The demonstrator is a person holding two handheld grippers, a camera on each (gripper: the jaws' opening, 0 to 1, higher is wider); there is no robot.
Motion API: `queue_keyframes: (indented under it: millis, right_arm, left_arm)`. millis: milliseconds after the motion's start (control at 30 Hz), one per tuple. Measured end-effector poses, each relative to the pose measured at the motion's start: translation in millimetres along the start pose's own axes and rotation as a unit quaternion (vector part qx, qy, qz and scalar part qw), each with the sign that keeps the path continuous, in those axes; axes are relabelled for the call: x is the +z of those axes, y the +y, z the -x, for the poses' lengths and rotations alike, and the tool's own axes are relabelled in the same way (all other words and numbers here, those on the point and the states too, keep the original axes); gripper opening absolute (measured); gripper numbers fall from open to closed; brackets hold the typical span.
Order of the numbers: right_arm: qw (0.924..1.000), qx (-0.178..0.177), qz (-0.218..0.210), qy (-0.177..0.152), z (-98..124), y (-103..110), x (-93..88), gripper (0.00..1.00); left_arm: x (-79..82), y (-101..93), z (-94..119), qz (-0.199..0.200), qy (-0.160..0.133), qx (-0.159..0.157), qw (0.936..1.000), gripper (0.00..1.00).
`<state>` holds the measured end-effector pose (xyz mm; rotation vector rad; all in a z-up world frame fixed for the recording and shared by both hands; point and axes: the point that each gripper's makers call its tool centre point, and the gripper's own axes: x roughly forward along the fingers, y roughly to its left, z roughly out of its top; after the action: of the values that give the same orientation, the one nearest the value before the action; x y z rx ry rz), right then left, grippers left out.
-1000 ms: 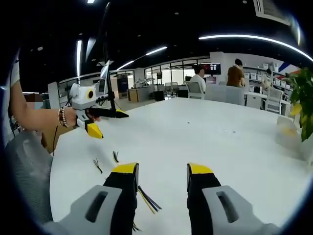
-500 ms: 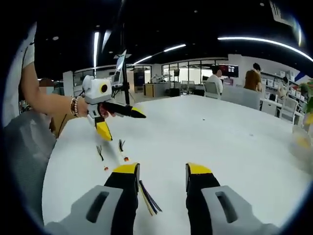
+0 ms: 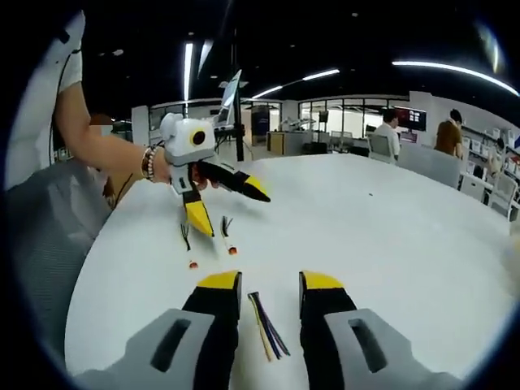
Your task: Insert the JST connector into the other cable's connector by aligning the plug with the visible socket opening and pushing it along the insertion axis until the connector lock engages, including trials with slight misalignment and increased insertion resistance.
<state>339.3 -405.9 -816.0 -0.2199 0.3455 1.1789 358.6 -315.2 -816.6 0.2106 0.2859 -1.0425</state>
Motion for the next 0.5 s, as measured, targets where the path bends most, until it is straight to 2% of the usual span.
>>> queue_keyframes:
  millis: [33,100,233,367,500]
  right_arm:
    - [1.0,0.004,0.0,0.001,-1,2,-0.8,0.24]
    - [0.9999,0.013,0.005,0.005,-3,5,-3.0,0.22]
    - [0.9995,0.028,0.017,0.003,-5,11,-4.3,0.16]
    - [0.9989,0.034,0.024,0.021,-11,12,-13.3,0.16]
    - [0.9988,0.041,0.016,0.022,-14,13,-17.3,0.16]
  left_arm:
    - [-2.7,-1.7,-1,0.005,0.001,-0.003,1.0,0.59]
    - [-10.1,-5.3,-2,-0.011,0.016,-0.008,0.9998,0.58]
    - [-11.3,-13.0,-3,-0.008,0.012,-0.022,0.9997,0.45]
    - [-14.6,-15.0,-6,-0.004,0.011,-0.027,0.9996,0.4]
    - [-16.2,-18.4,-7,-0.002,0.011,-0.034,0.9994,0.34]
